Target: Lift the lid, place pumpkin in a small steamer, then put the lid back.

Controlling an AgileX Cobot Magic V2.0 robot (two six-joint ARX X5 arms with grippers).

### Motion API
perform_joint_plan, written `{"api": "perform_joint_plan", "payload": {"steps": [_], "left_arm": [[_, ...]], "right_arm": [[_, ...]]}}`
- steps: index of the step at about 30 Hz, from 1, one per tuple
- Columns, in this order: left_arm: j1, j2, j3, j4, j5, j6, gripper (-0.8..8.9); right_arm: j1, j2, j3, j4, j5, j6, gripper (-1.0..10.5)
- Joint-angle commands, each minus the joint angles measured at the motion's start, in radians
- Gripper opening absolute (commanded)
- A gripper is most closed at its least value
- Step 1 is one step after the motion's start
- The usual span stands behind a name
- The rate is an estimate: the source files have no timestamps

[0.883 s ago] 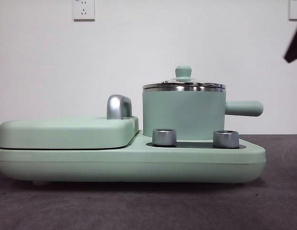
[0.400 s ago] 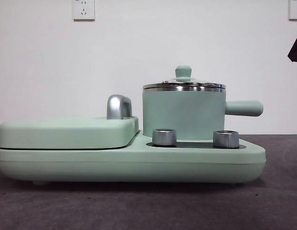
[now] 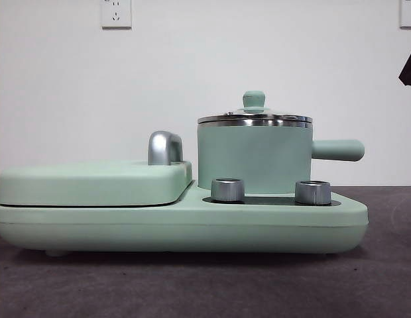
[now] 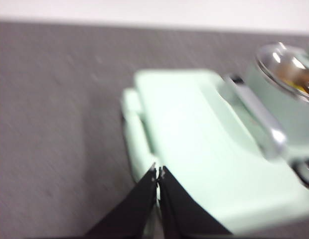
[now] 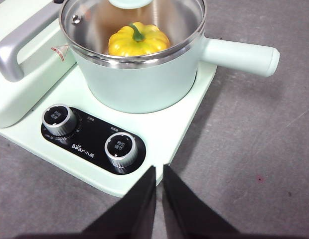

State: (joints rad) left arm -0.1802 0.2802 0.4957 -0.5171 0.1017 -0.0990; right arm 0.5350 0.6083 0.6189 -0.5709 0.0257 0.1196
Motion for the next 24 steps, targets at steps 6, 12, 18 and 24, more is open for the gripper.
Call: {"api": "perform_joint_plan", "payload": {"steps": [6,12,18,24], "left_arm": [[0.093,-0.142,-0.315,0.286,-0.005,0.027,0.07],[0.146,-0.280,-0.485,0.438,-0.006,0.027,0.07],[0.147,-0.277,-0.483,0.416,-0.008,0.031,0.07],[0.147,-0.276,-0.483,0.426,-0.008,0.031,0.07]], "right_arm": [[0.006,0.003,0.005,0.010,0.000,0.002,0.2],[0.006,0.003,0.005,0.010,0.000,0.002,0.2],[0.006,0.003,0.005,0.010,0.000,0.002,0.2],[0.006,0.003,0.005,0.010,0.000,0.002,0.2]]}}
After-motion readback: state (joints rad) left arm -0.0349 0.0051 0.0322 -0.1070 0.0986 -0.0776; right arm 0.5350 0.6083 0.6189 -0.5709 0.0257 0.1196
